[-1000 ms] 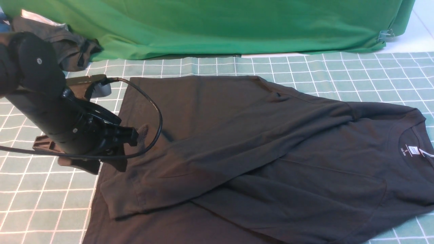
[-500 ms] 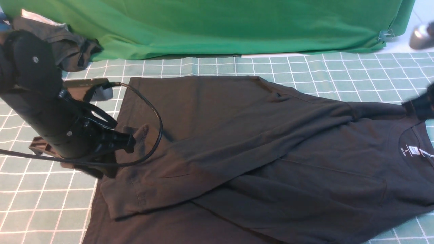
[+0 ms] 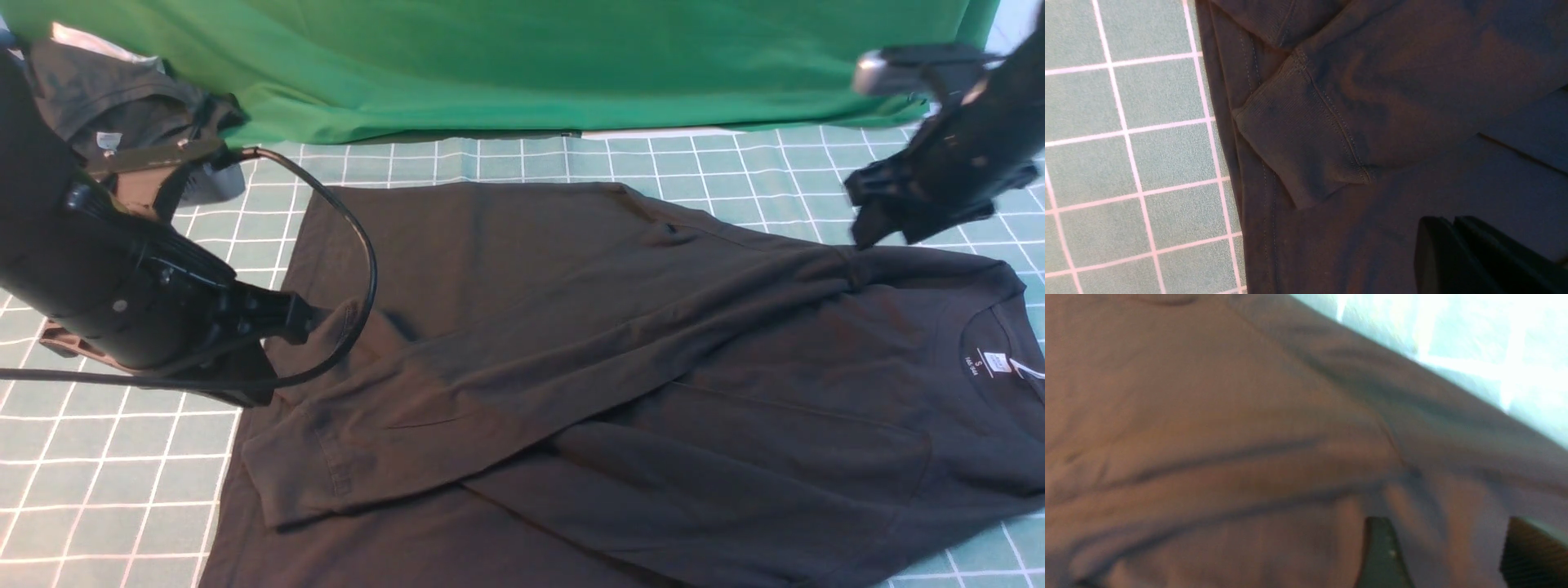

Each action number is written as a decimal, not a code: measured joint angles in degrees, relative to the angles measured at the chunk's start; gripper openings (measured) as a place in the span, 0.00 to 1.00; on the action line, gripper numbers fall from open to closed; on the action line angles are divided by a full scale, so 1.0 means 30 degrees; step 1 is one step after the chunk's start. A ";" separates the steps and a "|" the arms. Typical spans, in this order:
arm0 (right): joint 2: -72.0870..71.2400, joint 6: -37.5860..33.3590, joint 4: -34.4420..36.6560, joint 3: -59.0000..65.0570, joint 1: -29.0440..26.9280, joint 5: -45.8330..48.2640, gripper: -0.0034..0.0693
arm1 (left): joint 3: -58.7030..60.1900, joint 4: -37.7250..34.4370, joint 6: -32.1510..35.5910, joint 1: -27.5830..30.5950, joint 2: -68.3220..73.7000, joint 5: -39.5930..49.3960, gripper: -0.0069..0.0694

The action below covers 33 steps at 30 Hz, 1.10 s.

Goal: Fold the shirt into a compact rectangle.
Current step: 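Grasp the near edge of the shirt at its hem and shoulder corners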

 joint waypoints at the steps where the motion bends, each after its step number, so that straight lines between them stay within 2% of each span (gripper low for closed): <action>1: 0.0116 0.0000 0.0000 0.0000 0.0000 -0.0002 0.60 | 0.0000 0.0000 0.0000 0.0000 0.0000 0.0000 0.09; 9: 0.2938 -0.0094 0.0017 -0.1696 0.0056 -0.0302 0.61 | 0.0000 0.0000 0.0000 0.0000 0.0000 -0.0020 0.09; 11: 0.3247 -0.0467 -0.0002 -0.1712 0.0056 -0.0440 0.52 | 0.0000 0.0000 0.0015 0.0000 -0.0015 -0.0260 0.09; 14: 0.3294 -0.0983 -0.0002 -0.1712 0.0056 -0.0727 0.23 | 0.0000 0.0000 0.0021 0.0000 -0.0015 -0.0563 0.09; 15: 0.3294 -0.1064 0.0015 -0.1712 0.0056 -0.0849 0.17 | 0.0000 0.0000 0.0038 0.0000 -0.0021 -0.0594 0.09; 17: 0.3294 -0.1155 0.0039 -0.1712 0.0056 -0.1048 0.12 | 0.0000 0.0000 0.0038 0.0000 -0.0021 -0.0633 0.09; 22: 0.3276 -0.1188 -0.0494 -0.1712 0.0056 -0.1438 0.11 | 0.0000 0.0000 0.0060 0.0000 -0.0021 -0.0633 0.09; 26: 0.2912 -0.0735 -0.1951 -0.1712 0.0056 -0.1702 0.11 | 0.0000 0.0000 0.0148 0.0000 -0.0021 -0.0576 0.09; 33: 0.2719 -0.0245 -0.2495 -0.1879 0.0056 -0.2481 0.11 | 0.0000 0.0000 0.0284 0.0000 -0.0021 -0.0552 0.10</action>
